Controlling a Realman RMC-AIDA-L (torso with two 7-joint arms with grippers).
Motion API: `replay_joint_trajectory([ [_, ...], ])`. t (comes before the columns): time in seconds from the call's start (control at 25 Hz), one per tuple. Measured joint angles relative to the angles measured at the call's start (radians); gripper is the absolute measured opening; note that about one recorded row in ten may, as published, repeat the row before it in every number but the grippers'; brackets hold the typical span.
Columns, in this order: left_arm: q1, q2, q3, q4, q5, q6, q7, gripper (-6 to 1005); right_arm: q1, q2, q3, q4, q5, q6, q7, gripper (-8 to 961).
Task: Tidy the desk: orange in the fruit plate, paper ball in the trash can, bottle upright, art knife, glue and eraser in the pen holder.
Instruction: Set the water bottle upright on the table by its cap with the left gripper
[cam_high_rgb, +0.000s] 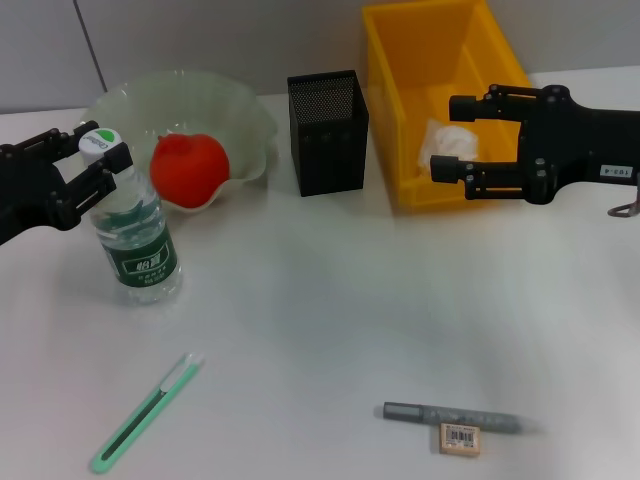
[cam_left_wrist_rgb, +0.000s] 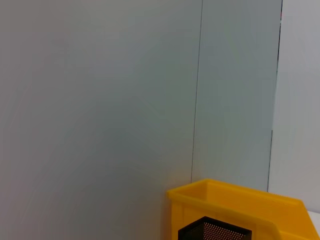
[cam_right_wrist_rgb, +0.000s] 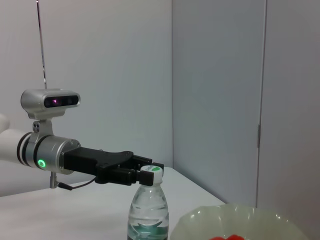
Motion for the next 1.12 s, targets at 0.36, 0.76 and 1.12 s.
replay_joint_trajectory([
  [0.36,0.001,0.002,0.005,0.000,0.000,0.005,0.000,429,0.004,0.000,0.000,0.000,-0.004,0.000,0.001,756],
  [0.76,0.002,0.005,0.009,-0.001,0.000,0.007,-0.002,430,0.004,0.002,-0.001,0.001,-0.010,0.000,0.002,755],
  [1.12,0.006,0.003,0.021,-0.001,0.000,0.002,0.009,429,0.003,0.002,-0.001,0.001,-0.010,0.000,0.003,756],
])
